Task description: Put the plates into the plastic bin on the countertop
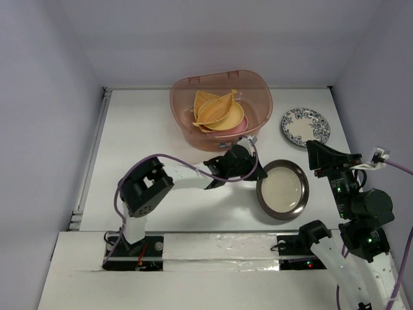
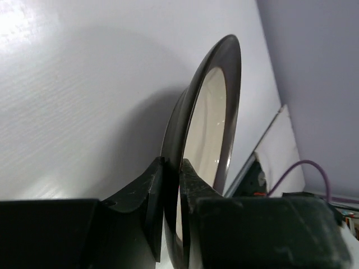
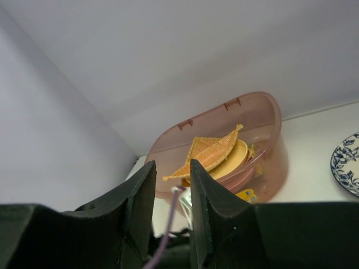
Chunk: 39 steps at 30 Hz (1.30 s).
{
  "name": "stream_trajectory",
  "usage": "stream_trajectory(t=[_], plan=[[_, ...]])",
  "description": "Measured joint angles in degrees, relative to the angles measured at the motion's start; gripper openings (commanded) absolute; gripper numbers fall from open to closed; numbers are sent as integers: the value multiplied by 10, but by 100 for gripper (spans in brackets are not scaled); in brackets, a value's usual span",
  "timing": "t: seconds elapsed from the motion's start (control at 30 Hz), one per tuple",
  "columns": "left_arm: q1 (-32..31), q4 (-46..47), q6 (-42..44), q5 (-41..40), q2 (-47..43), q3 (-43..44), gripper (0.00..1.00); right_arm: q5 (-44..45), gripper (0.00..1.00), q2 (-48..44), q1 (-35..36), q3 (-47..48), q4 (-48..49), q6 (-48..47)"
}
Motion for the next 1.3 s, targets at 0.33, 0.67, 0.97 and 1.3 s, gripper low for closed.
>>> stream_trajectory(t=[0.33,0.67,0.97,1.3], plan=[[106,-13,19,63,-113,-7,0,0,36,-22,0,7,-5,4],[277,-68,49,28,-158,48,0,5,36,-38,0,19,-17,4],[371,-115,56,4,-21,228,0,5,36,-36,0,19,-29,4],[396,-184,44,-11,73,268,19,10,36,-15,0,14,-30,3]])
